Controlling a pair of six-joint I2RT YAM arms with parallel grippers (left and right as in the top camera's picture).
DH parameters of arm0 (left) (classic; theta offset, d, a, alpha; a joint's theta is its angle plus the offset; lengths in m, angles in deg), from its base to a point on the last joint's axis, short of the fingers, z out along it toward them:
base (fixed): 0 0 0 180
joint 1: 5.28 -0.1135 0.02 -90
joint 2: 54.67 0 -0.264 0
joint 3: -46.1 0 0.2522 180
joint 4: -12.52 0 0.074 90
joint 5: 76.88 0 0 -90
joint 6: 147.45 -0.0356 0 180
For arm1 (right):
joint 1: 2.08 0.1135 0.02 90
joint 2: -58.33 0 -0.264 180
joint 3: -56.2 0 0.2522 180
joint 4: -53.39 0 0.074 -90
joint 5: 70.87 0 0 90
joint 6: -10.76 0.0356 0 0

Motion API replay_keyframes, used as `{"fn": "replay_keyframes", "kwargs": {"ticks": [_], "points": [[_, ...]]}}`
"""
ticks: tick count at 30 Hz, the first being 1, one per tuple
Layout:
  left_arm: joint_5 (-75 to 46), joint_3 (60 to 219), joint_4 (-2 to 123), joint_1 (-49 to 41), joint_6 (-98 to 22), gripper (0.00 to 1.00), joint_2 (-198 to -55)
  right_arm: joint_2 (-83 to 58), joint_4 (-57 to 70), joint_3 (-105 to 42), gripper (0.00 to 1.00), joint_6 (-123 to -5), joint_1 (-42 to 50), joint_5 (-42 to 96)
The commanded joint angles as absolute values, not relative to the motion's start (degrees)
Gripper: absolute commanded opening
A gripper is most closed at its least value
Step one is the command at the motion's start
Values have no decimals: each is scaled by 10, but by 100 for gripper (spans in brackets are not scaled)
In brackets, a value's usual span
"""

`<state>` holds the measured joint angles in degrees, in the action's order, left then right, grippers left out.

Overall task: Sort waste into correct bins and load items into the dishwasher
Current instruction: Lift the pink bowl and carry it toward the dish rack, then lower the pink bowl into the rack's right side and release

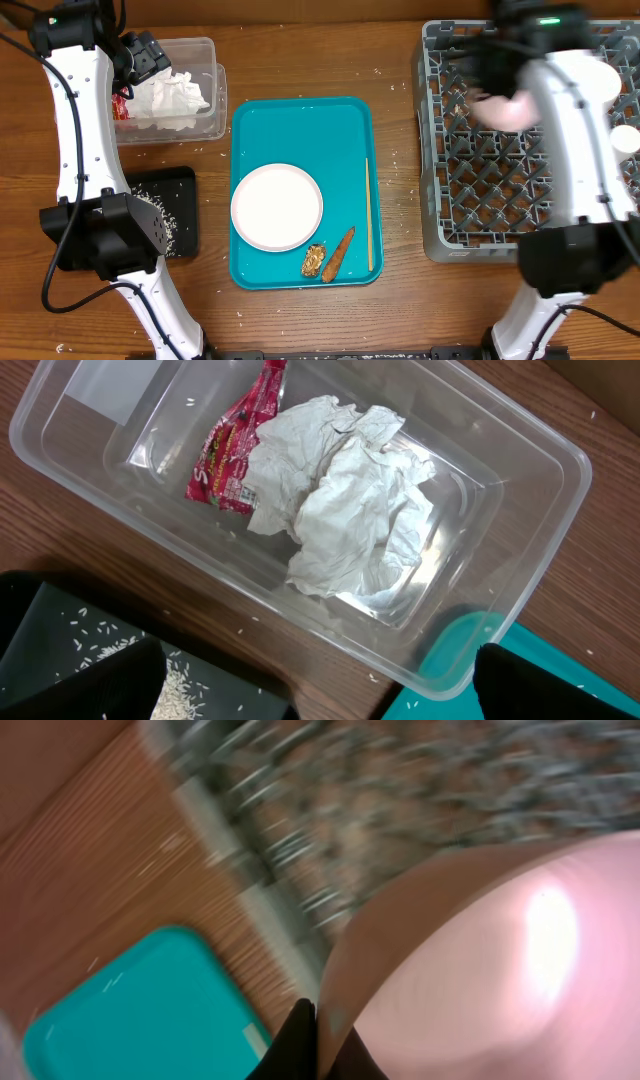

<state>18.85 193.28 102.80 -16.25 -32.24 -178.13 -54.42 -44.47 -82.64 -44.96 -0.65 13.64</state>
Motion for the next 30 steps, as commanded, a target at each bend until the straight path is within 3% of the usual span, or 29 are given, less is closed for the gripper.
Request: {"fn": "replay_keyframes", "kwargs": {"ticks": [1,5,8,13,17,22,30], "points": [[186,1931,1027,-160,-315,100,-1765,-530,-459,-831,4,-467,-106,140],[186,1931,1027,-160,-315,100,-1765,-530,-448,-807,4,-495,-219,225],[186,1931,1027,-160,-315,100,-1765,-530,-415,-776,4,-575,-294,367],[186,1931,1027,-160,-315,100,-1765,-530,-400,-687,4,-768,-400,685],[186,1931,1027,-160,-315,100,-1765,-530,-409,-599,4,-925,-449,838],[186,1931,1027,-160,-315,100,-1765,-530,-407,-518,4,-1052,-487,937],[186,1931,1027,-160,-315,100,-1765,-530,-288,-459,4,-1076,-505,954]]}}
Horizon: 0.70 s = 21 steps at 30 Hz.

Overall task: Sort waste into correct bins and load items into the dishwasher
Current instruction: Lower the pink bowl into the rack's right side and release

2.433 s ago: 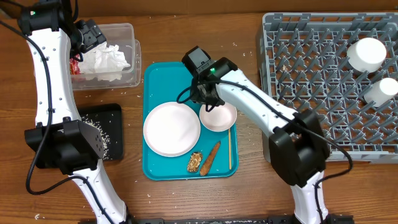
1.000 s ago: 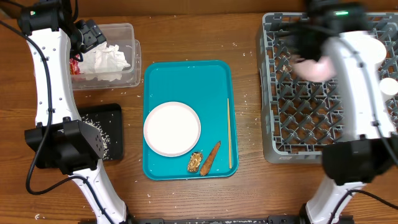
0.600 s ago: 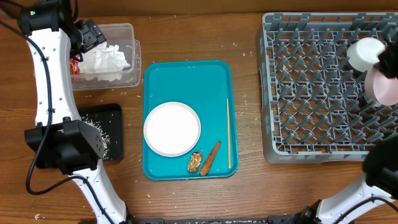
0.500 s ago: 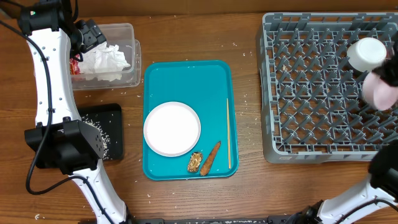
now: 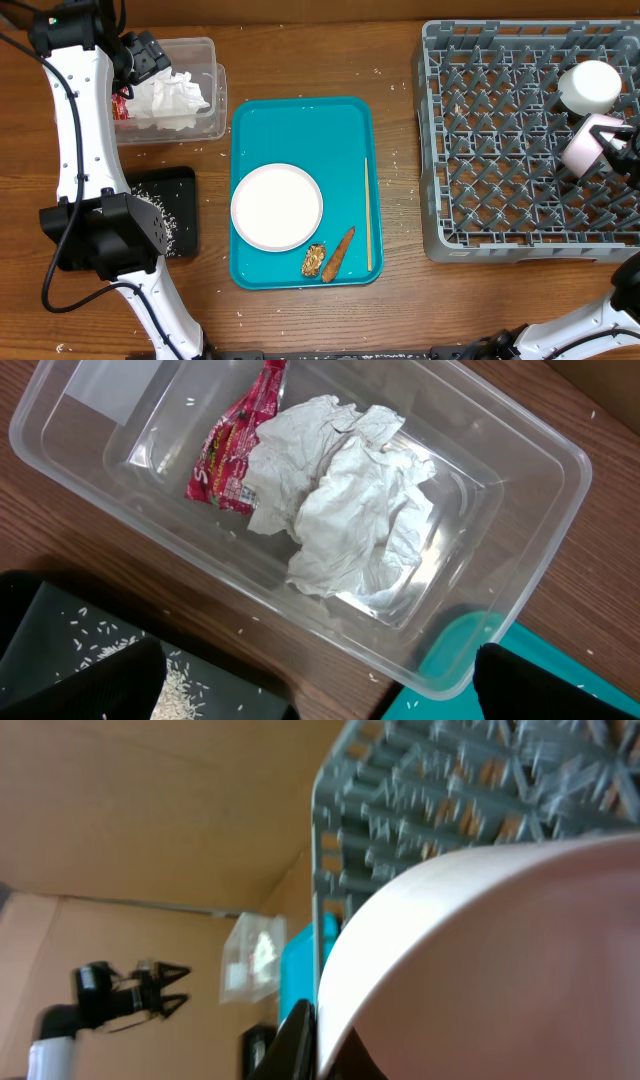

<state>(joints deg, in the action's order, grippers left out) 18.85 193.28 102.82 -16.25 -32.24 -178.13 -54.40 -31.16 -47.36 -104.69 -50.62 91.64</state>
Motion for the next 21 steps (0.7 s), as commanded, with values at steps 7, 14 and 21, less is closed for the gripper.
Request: {"fn": "replay_keyframes", "kwargs": {"ticks": [7,14,21], "points": [[186,1931,1027,-160,-315,100,-1765,-530,-281,-456,4,-1062,-484,1008],[186,1931,1027,-160,-315,100,-1765,-530,-293,-452,4,-1058,-458,988],[186,1931,1027,-160,-315,100,-1765,-530,-284,-431,4,-1020,-454,908]]}}
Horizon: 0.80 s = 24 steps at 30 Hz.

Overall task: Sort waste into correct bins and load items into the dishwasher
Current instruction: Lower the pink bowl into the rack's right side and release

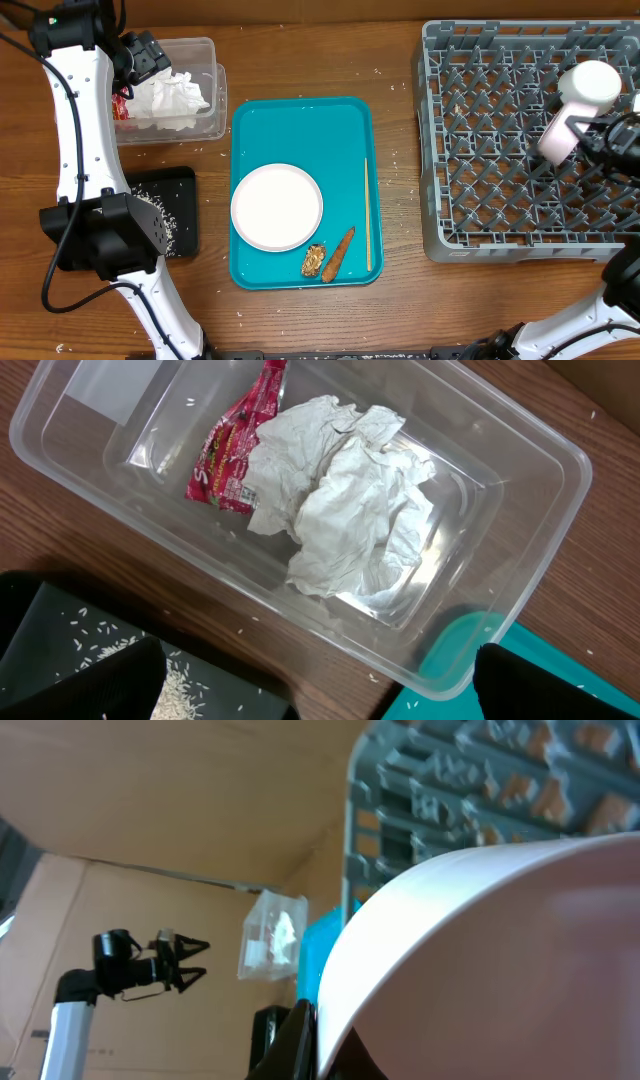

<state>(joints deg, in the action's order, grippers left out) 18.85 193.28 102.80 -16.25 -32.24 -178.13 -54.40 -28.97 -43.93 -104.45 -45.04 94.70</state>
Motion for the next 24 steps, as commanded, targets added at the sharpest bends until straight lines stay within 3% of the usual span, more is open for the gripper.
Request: {"fn": "replay_keyframes", "kwargs": {"ticks": [1,13,24], "points": [[186,1931,1027,-160,-315,100,-1765,-530,-280,-431,4,-1012,-455,899],[186,1931,1027,-160,-315,100,-1765,-528,-238,-459,5,-842,-493,785],[186,1931,1027,-160,-315,100,-1765,-465,-265,-497,11,-629,-495,395]]}}
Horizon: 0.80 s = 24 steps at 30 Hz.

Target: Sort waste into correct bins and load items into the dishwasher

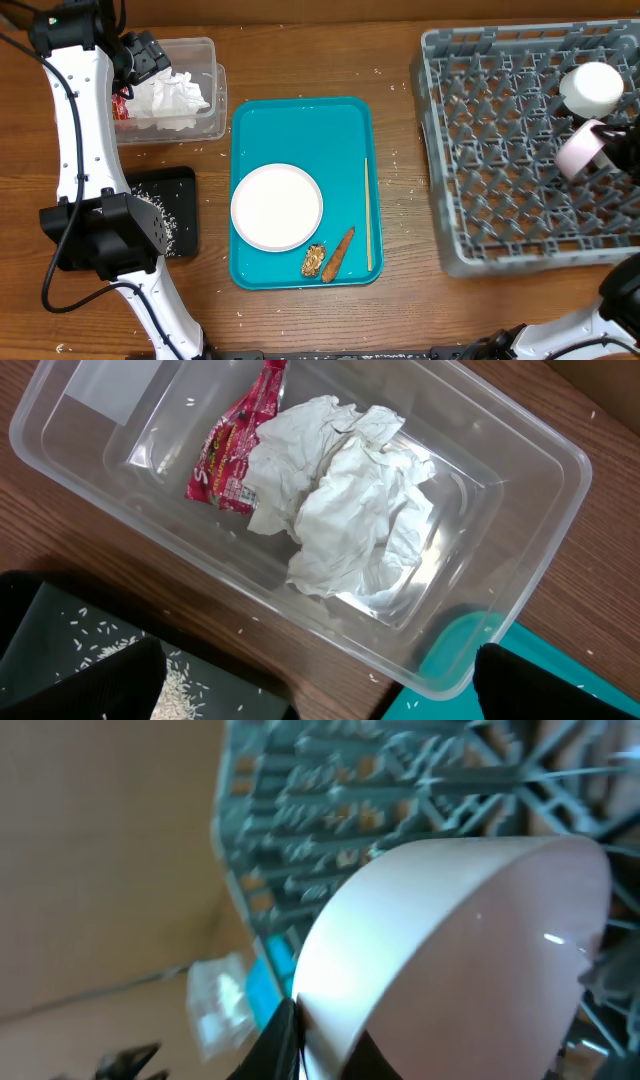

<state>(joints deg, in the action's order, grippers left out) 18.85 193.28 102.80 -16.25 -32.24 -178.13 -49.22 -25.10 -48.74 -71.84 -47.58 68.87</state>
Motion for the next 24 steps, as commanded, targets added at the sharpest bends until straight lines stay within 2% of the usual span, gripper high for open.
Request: {"fn": "replay_keyframes", "kwargs": {"ticks": [1,6,9,10,11,24], "points": [[186,1931,1027,-160,-315,100,-1765,-461,-278,-497,13,-589,-495,319],[186,1931,1027,-160,-315,100,-1765,-461,-288,-497,22,-567,-495,273],[186,1931,1027,-160,-315,100,-1765,-461,-285,-497,41,-567,-495,272],[186,1931,1027,-160,-315,100,-1765,-461,-284,-497,50,-566,-495,264],[186,1931,1027,-160,-315,100,-1765,-461,-284,-497,53,-566,-495,260],[186,1931,1027,-160,-315,100,-1765,-428,-310,-503,53,-535,-473,213]]}}
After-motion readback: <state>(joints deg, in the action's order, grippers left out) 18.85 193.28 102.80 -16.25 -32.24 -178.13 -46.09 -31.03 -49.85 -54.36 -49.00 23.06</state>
